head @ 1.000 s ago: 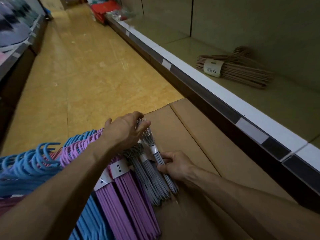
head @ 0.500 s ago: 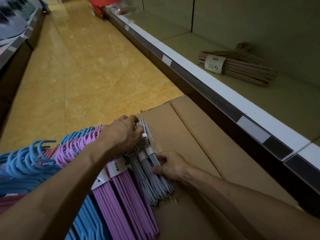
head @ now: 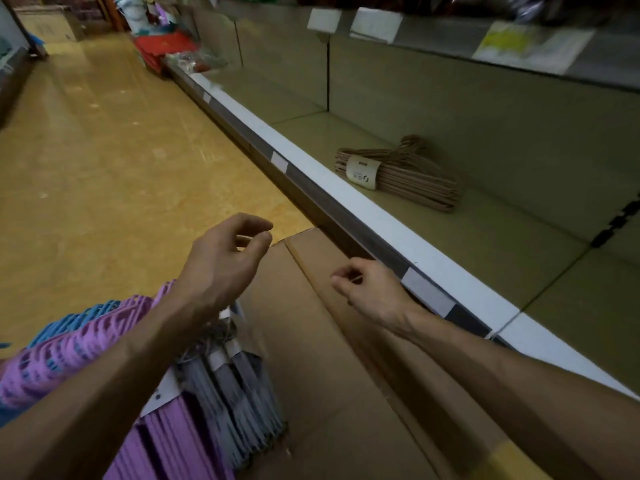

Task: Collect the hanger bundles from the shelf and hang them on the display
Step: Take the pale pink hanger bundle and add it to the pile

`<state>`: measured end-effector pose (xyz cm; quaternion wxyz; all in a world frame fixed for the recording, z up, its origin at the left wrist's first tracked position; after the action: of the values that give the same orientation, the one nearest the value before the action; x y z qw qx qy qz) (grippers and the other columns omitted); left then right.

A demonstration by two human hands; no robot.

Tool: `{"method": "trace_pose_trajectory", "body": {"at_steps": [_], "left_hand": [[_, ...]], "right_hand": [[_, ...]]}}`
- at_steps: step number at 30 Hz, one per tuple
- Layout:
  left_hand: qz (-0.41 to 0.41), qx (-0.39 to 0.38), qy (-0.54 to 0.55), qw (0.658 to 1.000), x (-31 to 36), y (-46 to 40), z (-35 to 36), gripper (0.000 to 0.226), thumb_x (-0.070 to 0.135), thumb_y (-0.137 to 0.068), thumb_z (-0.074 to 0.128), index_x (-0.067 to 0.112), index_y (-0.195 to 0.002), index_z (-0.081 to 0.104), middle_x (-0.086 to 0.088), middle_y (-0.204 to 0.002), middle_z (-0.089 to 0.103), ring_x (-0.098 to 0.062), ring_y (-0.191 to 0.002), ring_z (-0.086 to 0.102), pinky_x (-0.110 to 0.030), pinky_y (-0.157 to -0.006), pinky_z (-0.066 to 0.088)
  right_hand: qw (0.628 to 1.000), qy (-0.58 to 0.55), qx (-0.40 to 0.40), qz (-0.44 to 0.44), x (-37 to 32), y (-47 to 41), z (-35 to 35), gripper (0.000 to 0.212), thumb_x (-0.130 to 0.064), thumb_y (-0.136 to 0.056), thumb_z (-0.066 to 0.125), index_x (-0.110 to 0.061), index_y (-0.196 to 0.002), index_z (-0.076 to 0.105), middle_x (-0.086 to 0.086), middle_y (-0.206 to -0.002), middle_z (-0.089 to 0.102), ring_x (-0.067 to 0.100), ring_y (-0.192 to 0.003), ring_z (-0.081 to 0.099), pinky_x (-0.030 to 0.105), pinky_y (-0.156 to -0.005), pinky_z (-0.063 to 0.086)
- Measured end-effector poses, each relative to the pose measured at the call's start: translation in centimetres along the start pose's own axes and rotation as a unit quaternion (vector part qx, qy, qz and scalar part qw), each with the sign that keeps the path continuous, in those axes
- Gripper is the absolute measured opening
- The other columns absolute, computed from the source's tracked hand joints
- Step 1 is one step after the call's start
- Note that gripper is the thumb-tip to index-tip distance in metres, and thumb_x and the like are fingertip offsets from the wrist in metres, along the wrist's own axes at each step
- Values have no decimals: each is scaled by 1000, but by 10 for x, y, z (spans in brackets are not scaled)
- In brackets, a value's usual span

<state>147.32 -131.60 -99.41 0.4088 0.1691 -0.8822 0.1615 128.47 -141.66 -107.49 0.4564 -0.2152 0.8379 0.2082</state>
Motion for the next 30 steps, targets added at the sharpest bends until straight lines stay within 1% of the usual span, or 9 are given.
{"method": "trace_pose_trajectory", "body": {"at_steps": [3,5,7,10,14,18,22,26,30], "left_hand": [[11,-2,79,997,24,-9,22,23,30,-100,53,29,-121,63,14,-118,63,0,-104,59,-19,-78,47],[19,1,122,992,38,-15,36,21,29,-99,55,32,-117,65,15,-115,64,-3,-104,62,-27,-86,52],[19,6,160,987,47,-20,51,19,28,-98,57,32,-114,66,13,-112,65,-6,-103,64,-32,-89,54],[13,7,198,980,54,-27,75,18,27,-98,57,31,-113,66,10,-113,65,-10,-102,65,-33,-85,55],[-10,-4,244,970,57,-47,99,20,25,-97,58,31,-115,66,8,-111,65,-10,-100,66,-29,-82,57],[-22,-9,265,964,56,-67,113,22,24,-96,60,29,-116,67,9,-106,68,-8,-94,68,-27,-78,58],[-31,-26,251,967,49,-74,123,21,23,-97,59,29,-116,66,9,-105,68,-5,-90,69,-23,-74,59],[-39,-39,244,968,42,-74,122,19,20,-98,57,28,-112,67,4,-105,68,-9,-90,70,-23,-72,58],[-56,-38,266,962,38,-73,117,21,15,-99,54,22,-113,68,1,-106,69,-13,-89,71,-27,-73,55]], "right_hand": [[996,33,86,-21,4,-13,-44,16,-27,-94,65,-23,-108,71,-10,-103,68,6,-96,62,25,-85,53],[990,33,134,-21,9,-23,-71,16,-27,-93,66,-23,-108,69,-7,-103,67,10,-94,64,28,-82,54],[987,33,154,-7,18,-34,-97,28,-27,-93,66,-20,-120,62,-1,-115,63,15,-99,62,33,-87,55],[975,123,183,12,36,-59,-142,54,-31,-90,70,-22,-139,50,3,-136,56,22,-122,56,38,-104,47],[950,180,248,65,62,-94,-192,86,-45,-74,80,-30,-146,36,18,-137,51,39,-120,56,47,-99,52],[945,217,232,83,72,-120,-208,107,-46,-73,83,-30,-156,18,21,-149,32,42,-130,44,49,-107,44],[953,231,185,68,86,-141,-208,102,-46,-72,82,-36,-155,24,16,-150,38,38,-130,48,44,-109,44],[953,235,174,81,88,-149,-205,78,-37,-77,81,-17,-144,48,15,-138,55,34,-123,56,29,-99,45],[945,242,203,87,83,-151,-205,66,-23,-77,82,-10,-135,54,14,-131,62,33,-119,59,31,-93,47]]}}
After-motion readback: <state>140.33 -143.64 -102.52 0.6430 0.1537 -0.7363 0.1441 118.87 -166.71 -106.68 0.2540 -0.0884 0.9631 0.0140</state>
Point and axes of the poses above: each hand's wrist, its own y-axis away from the middle knuckle, its own z-axis out of the palm, x = y × z, the point moved 3 cm from there along -y, towards the middle knuckle
